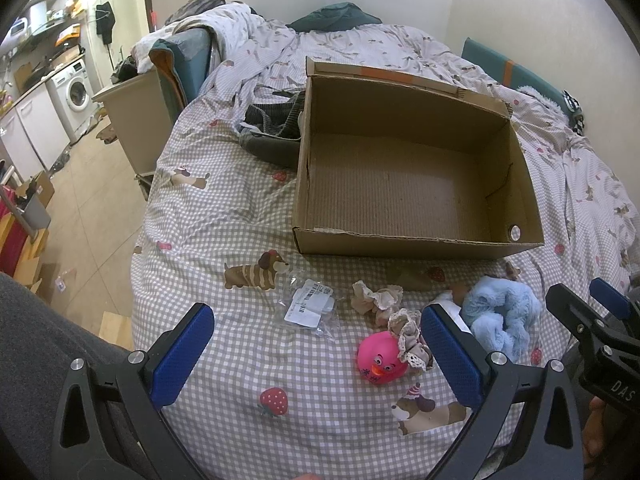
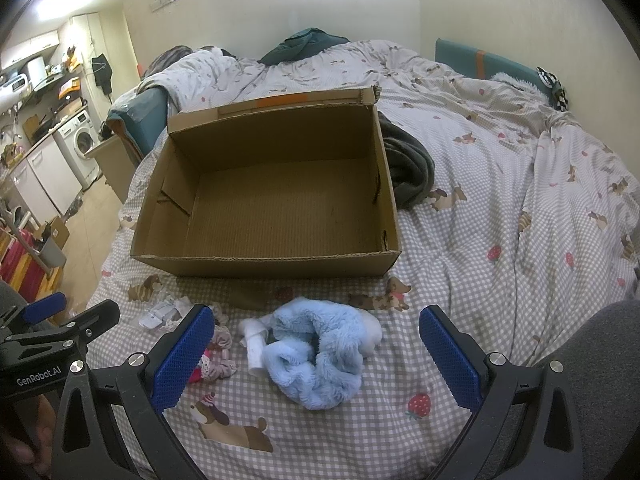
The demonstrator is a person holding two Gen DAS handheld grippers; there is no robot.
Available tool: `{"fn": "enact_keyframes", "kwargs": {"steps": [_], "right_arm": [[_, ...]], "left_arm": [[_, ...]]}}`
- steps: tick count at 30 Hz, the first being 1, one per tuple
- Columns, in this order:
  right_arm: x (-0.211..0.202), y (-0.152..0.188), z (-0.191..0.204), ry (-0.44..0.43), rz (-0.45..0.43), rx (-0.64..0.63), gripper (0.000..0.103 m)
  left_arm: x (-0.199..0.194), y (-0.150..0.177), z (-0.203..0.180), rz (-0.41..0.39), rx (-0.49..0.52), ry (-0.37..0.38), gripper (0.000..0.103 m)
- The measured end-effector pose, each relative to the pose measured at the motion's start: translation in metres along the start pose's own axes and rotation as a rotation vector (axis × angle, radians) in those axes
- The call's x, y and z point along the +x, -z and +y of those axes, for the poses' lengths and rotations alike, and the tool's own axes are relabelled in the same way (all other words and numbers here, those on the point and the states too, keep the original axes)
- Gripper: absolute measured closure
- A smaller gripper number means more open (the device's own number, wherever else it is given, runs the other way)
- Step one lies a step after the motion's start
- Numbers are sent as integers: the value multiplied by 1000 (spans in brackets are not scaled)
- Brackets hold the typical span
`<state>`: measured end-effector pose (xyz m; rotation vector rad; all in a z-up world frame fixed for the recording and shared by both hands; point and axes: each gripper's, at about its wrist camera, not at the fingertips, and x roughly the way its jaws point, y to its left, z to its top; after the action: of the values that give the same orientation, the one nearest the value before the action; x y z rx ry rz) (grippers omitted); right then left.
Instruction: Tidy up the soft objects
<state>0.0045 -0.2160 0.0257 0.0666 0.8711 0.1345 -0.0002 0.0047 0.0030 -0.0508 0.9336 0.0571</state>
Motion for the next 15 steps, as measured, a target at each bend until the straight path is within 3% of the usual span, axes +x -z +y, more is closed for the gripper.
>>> {"fn": "enact_keyframes", "kwargs": {"steps": [15], "right_arm": [[0, -1, 0, -1, 1, 2, 0]], "left_arm": [[0, 0, 1, 0, -2, 1, 0]]}}
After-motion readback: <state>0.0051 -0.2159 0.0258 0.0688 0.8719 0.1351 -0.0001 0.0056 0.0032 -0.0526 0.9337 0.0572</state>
